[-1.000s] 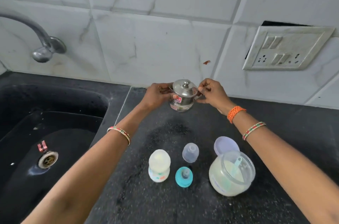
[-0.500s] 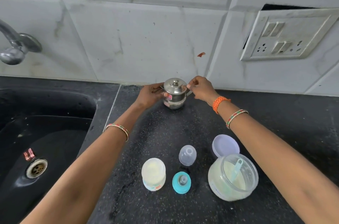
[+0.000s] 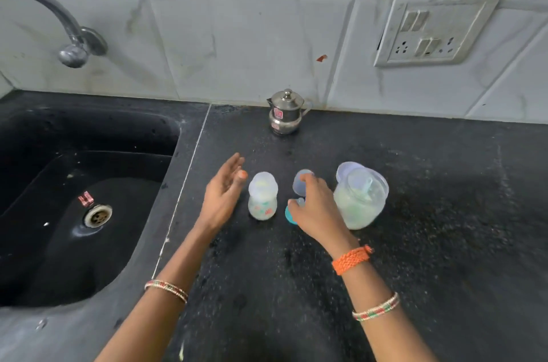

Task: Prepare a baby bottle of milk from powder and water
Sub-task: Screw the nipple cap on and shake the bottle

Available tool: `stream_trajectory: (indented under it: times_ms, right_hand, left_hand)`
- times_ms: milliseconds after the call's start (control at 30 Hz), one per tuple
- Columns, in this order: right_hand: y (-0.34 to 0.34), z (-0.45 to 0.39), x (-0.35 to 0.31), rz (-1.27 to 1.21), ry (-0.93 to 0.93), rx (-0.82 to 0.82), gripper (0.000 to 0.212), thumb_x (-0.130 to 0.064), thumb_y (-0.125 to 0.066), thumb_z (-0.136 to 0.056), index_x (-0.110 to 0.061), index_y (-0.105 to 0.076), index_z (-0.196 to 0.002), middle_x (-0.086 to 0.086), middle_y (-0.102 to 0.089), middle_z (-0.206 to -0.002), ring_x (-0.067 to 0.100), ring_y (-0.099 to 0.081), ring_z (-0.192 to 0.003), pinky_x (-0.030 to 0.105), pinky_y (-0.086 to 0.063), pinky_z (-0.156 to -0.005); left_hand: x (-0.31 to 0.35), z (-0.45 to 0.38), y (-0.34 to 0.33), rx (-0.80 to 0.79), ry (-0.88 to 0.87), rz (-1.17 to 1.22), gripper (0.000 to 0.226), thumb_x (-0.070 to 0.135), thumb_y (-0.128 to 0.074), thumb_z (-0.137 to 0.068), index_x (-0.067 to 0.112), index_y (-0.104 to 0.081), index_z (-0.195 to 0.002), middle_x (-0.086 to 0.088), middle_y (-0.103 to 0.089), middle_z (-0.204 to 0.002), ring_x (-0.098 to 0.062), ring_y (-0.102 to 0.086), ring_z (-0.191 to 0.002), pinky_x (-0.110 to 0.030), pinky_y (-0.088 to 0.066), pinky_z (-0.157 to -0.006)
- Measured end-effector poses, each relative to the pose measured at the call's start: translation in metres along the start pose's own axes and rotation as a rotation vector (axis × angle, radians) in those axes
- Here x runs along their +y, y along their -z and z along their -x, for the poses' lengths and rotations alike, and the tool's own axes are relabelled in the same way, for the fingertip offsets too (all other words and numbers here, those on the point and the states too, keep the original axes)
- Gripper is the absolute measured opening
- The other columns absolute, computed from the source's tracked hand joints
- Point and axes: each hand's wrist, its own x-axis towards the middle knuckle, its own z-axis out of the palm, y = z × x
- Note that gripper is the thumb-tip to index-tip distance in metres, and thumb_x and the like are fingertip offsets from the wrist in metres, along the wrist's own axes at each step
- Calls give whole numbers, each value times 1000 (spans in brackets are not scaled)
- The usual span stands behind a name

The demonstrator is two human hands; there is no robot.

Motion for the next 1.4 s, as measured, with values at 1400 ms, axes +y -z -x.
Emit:
stream_trajectory:
  times_ms: [1400]
  right_hand:
    - [39, -24, -56, 35, 402, -59, 27, -26, -70, -80, -23, -59, -104, 0, -59, -104, 19, -55, -102, 28, -42, -74]
  left_hand:
    - [-15, 27, -17, -77, 49, -529, 41, 55, -76, -64, 48, -55, -99, 23, -65, -99, 6, -61, -92, -35, -53, -84]
